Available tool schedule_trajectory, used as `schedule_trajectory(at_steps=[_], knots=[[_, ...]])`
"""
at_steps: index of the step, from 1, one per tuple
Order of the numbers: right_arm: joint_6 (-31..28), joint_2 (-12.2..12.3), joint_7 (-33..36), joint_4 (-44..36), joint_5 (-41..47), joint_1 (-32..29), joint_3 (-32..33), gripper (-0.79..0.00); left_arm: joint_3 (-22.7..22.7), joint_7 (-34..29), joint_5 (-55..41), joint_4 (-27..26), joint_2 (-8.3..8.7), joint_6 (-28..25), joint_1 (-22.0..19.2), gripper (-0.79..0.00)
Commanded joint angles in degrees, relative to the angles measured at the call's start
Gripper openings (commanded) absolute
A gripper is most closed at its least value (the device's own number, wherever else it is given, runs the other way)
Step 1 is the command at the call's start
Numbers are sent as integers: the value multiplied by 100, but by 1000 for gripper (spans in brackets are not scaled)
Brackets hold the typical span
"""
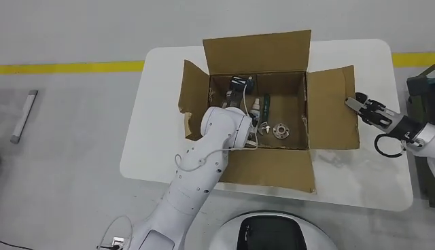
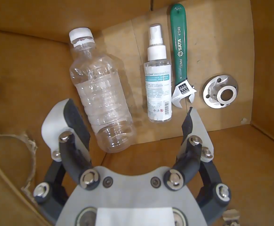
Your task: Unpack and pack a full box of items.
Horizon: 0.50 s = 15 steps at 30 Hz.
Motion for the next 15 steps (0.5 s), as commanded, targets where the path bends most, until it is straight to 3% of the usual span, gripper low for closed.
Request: schedule_trajectory(at_steps=[1, 9, 15], knots=[[1, 0, 2, 1, -2, 1, 0, -785, 0, 0, 1, 0, 0, 0, 0, 0], [76, -2, -190, -136, -241, -68, 52, -785, 0, 0, 1, 0, 0, 0, 0, 0], [59, 32, -152, -423, -286, -300, 452, -785, 0, 0, 1, 0, 0, 0, 0, 0]])
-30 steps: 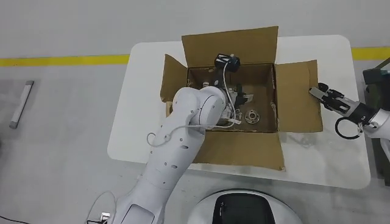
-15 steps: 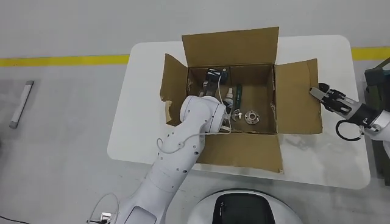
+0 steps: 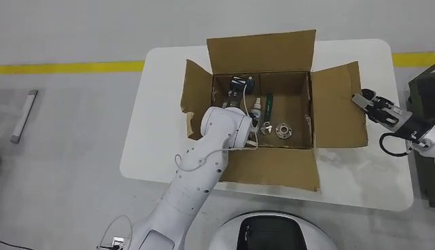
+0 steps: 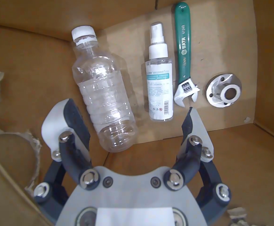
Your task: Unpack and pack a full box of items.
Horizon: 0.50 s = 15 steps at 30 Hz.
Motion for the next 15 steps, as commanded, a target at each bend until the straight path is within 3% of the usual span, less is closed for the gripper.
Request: schedule_trajectory(at_steps=[1, 15], knots=[[-8, 16, 93, -92, -34, -85, 150, -785, 0, 0, 0, 0, 0, 0, 0, 0], [55, 58, 315, -364, -14, -324, 459, -785, 50, 197, 288, 229, -25, -20, 63, 0]])
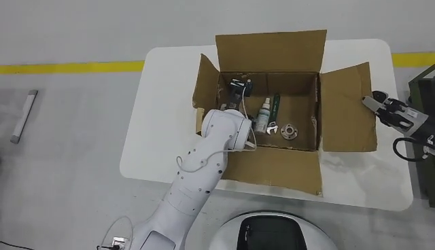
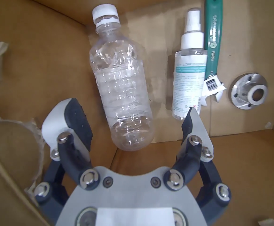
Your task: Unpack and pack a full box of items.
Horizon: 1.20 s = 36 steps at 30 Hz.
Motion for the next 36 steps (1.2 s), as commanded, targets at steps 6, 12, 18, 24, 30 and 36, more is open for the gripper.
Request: schedule_trajectory(at_steps=[6, 12, 18, 24, 30, 36], knots=[[13, 7, -51, -12, -97, 7, -11, -785, 203, -20, 265, 251, -94, 132, -82, -65], [7, 11, -83, -20, -115, -2, -15, -785, 394, -41, 452, 462, -194, 194, -154, -166], [16, 17, -104, -84, -184, -7, -25, -785, 446, -42, 604, 631, -269, 276, -171, -219], [15, 20, -127, -115, -216, -14, -55, -785, 486, -10, 690, 813, -343, 282, -168, -259], [2, 24, -131, -125, -249, -33, -69, -785, 471, 3, 725, 1015, -411, 261, -188, -259], [2, 25, -161, -117, -261, -60, -79, -785, 423, 23, 771, 1187, -474, 299, -222, -259]])
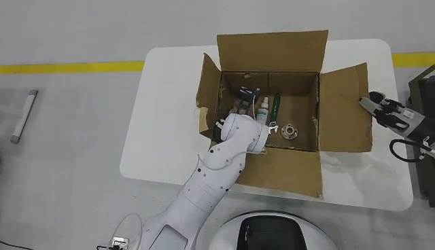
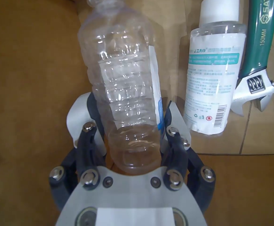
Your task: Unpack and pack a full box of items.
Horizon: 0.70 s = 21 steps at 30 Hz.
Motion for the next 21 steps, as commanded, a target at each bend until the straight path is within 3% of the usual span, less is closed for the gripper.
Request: schedule_trajectory(at_steps=[1, 5, 7, 15, 21], knots=[[-8, 0, -12, 5, -8, -6, -7, -785, -19, 12, 26, 49, -19, 29, -19, -286], [-13, 1, -34, 8, -20, -8, -21, -785, -75, 33, 37, 110, -55, 42, -47, -514], [-18, 2, -35, 11, -22, -4, -26, -785, -117, 52, 38, 115, -68, 52, -42, -785], [-19, 10, -74, 42, -64, 34, -4, -785, -415, 81, -117, -396, -60, -160, 130, -785], [-14, 16, -95, 76, -78, 76, -7, -785, -764, -216, -79, -1651, 25, -508, 434, -785]])
